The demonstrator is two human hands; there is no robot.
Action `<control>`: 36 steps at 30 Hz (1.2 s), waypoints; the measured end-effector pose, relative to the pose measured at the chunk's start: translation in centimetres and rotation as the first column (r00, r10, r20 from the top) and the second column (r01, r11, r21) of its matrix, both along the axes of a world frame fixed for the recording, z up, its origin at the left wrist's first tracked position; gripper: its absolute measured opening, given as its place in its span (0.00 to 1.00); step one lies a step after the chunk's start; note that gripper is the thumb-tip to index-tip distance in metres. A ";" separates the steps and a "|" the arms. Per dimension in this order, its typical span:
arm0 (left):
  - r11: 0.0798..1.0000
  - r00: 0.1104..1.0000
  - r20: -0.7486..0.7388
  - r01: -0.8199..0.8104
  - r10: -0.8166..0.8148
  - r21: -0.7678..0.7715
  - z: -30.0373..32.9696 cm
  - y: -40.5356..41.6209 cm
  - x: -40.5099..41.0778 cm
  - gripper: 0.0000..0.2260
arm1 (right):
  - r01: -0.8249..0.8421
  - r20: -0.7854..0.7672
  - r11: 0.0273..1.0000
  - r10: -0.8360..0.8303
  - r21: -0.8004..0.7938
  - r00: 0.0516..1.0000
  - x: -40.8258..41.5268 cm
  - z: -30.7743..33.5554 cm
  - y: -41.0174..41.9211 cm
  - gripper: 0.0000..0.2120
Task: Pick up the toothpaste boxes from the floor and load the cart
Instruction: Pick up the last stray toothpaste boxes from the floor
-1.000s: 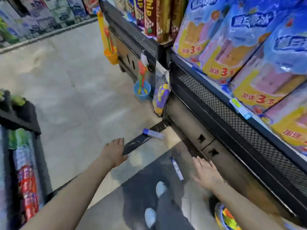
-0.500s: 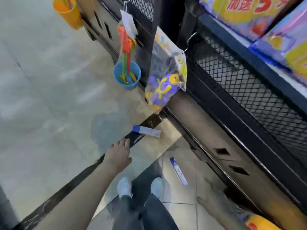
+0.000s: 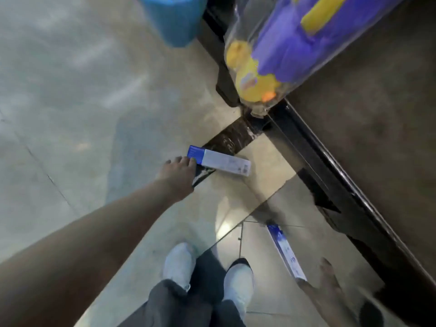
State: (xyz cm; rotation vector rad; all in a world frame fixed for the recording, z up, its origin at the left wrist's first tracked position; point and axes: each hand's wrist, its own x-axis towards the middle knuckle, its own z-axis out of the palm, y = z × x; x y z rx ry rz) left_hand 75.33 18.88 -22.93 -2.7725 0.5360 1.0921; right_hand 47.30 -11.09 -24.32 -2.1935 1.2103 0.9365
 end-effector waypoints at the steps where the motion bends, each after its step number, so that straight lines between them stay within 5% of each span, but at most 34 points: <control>1: 1.000 1.000 0.000 0.000 0.000 -0.010 -1.9 -0.3 0.3 0.26 | 0.009 -0.030 1.000 -0.010 -0.028 0.999 0.0 -1.6 0.0 0.47; 9: 0.999 0.993 0.108 0.047 -0.045 -0.019 -14.1 -1.3 2.7 0.36 | -0.187 -0.237 0.966 0.142 -0.180 0.961 -3.0 -13.7 -1.4 0.45; 12: 0.997 0.987 0.147 0.075 -0.072 -0.017 -17.1 -1.6 2.8 0.33 | -0.155 -0.209 0.973 0.118 -0.172 0.971 -4.3 -16.8 -2.1 0.29; 17: 0.975 0.964 0.175 0.176 -0.198 0.136 -17.5 -2.1 2.9 0.31 | -0.278 -0.270 0.950 0.234 -0.141 0.934 -3.2 -17.1 -2.8 0.23; 21: 0.993 0.994 0.098 0.038 -0.049 0.113 -16.8 -1.6 0.9 0.28 | -0.340 -0.236 0.935 0.309 -0.104 0.921 -0.4 -14.8 -2.1 0.15; 27: 0.985 0.985 0.024 -0.170 0.170 0.029 -6.8 2.4 -4.1 0.29 | -0.511 -0.072 0.833 0.508 -0.211 0.858 5.6 -5.2 2.0 0.11; 36: 0.906 0.907 0.023 -0.417 0.420 -0.074 21.5 10.4 -7.7 0.24 | -0.597 0.136 0.790 0.612 -0.136 0.779 14.5 21.5 8.5 0.13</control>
